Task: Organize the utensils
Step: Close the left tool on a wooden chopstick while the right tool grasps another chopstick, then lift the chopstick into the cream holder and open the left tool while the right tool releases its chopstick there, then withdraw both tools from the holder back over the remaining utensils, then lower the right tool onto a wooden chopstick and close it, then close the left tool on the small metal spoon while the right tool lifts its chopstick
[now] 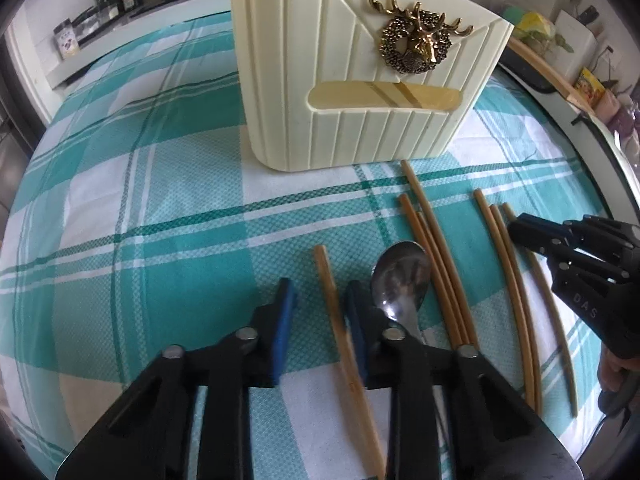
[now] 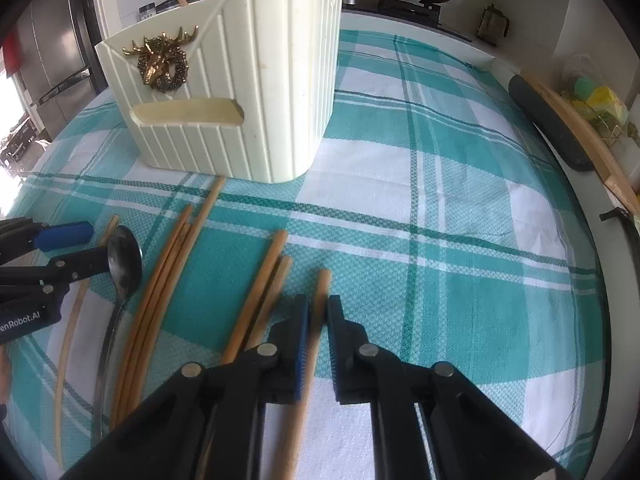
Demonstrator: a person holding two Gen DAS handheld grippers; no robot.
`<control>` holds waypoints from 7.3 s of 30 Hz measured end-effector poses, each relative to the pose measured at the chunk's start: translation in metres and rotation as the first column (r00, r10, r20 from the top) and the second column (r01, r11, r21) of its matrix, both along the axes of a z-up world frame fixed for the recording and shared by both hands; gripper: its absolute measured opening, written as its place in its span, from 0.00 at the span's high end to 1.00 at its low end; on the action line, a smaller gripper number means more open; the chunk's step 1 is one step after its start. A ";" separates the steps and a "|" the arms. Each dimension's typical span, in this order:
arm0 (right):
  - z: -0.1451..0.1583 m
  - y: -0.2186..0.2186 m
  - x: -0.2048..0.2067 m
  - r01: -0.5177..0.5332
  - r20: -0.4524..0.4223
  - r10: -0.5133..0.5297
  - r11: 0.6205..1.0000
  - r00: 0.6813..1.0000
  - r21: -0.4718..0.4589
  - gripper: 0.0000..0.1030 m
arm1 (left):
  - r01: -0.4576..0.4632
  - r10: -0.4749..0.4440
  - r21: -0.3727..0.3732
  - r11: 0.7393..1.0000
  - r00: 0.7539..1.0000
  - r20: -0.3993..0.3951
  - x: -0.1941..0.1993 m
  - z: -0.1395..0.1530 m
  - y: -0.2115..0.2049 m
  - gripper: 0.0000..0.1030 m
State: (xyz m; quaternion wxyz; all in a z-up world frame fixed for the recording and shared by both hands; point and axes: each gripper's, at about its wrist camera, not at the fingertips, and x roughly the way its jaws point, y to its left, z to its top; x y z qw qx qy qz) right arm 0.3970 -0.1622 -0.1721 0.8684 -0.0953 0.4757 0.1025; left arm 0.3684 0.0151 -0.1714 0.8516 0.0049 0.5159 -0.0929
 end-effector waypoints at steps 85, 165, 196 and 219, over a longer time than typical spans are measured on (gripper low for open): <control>0.192 0.036 0.127 -0.232 0.400 0.099 0.926 0.911 0.299 0.93 | 0.027 0.032 -0.177 0.984 0.944 0.327 0.102 0.179 0.025 0.95; 0.003 -0.022 -0.154 0.057 0.126 -0.091 0.968 0.988 0.246 0.79 | -0.245 0.236 -0.020 0.969 0.905 0.355 -0.209 0.016 -0.002 0.04; -0.007 -0.034 -0.134 0.184 0.101 -0.195 0.976 0.976 0.113 0.92 | -0.193 0.192 -0.026 0.981 0.939 0.287 -0.115 0.016 -0.014 0.04; -0.005 -0.057 -0.137 0.169 0.079 -0.180 0.977 0.981 0.126 0.88 | -0.163 0.145 0.098 0.982 0.975 0.169 -0.081 -0.010 -0.009 0.02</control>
